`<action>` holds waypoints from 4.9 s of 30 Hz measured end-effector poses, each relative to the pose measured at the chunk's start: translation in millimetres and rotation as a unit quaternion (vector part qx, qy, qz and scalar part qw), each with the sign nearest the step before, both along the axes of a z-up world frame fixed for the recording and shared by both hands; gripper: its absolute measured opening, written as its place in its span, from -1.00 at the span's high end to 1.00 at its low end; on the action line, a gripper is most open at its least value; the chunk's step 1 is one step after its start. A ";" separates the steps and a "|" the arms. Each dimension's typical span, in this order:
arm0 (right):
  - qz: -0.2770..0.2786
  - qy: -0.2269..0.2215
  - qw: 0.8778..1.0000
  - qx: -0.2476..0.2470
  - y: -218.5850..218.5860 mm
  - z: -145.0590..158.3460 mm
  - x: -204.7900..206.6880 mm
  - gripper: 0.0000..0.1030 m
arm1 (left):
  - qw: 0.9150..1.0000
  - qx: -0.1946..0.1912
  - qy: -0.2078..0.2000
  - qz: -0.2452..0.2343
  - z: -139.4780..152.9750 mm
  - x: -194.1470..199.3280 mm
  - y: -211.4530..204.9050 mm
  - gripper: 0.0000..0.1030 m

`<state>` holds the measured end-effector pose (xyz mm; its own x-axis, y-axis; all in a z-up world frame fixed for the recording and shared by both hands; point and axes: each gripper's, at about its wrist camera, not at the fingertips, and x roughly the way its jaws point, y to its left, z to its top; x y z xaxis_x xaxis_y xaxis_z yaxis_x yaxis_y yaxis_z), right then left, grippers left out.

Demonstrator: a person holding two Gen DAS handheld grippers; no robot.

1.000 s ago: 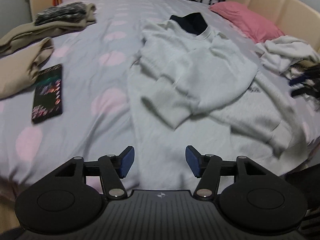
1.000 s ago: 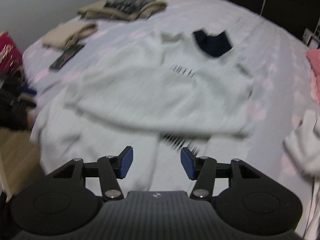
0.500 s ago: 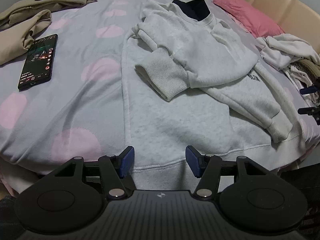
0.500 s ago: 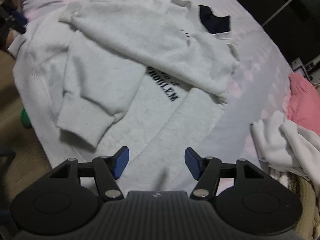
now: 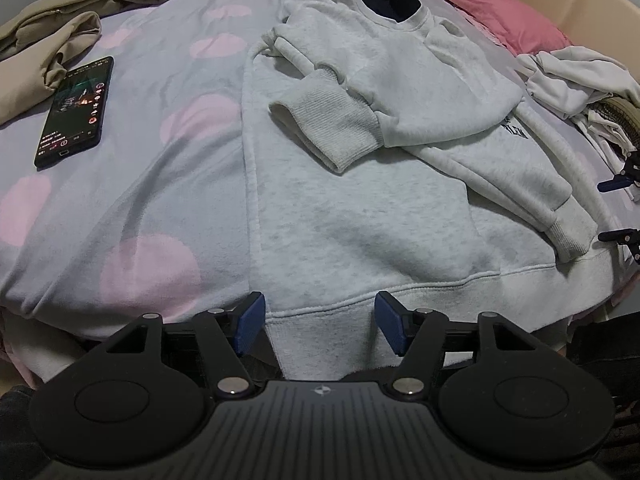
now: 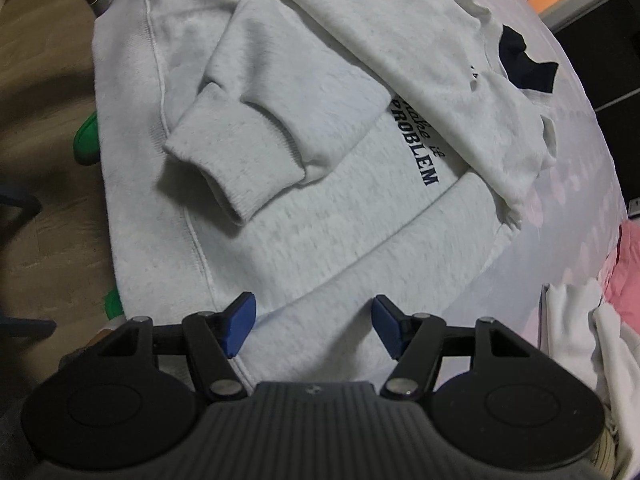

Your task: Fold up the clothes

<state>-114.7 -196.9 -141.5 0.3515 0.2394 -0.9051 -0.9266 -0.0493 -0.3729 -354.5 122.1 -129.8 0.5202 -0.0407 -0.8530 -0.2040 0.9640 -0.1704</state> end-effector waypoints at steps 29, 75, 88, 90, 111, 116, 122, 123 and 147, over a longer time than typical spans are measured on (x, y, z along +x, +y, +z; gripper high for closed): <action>0.011 0.026 0.999 -0.026 10.2 -13.4 -8.8 -0.48 | 1.000 0.003 0.019 0.000 -8.2 1.8 -3.0 -0.23; 0.007 0.027 0.999 -0.019 0.4 -9.4 -11.2 -0.50 | 0.997 -0.007 0.060 -0.042 -12.2 -1.6 15.1 0.87; 0.007 0.025 0.999 -0.019 0.3 -9.6 -12.2 -0.50 | 0.997 -0.008 0.064 -0.048 -13.2 -2.5 13.6 0.85; 0.007 0.025 0.999 -0.019 0.3 -9.6 -12.1 -0.50 | 0.997 -0.007 0.065 -0.049 -14.1 -1.9 12.7 0.84; 0.031 0.007 0.999 0.005 -7.2 5.4 -26.8 -0.50 | 0.992 -0.118 0.013 -0.031 26.9 -14.8 46.8 0.93; 0.027 -0.008 0.999 0.019 -11.9 16.5 -25.5 -0.50 | 0.981 -0.186 -0.047 -0.006 45.2 -10.2 61.4 0.94; 0.021 -0.039 0.998 0.043 -14.1 34.5 -25.1 -0.50 | 0.964 -0.245 -0.101 0.026 64.3 5.2 78.2 0.94; 0.017 -0.039 0.998 0.051 -13.9 38.2 -25.0 -0.50 | 0.960 -0.258 -0.107 0.034 65.7 7.6 81.1 0.94; 0.011 -0.055 0.998 0.014 6.8 11.2 -43.5 0.58 | 0.954 -0.248 -0.141 0.092 78.9 -1.1 111.1 1.00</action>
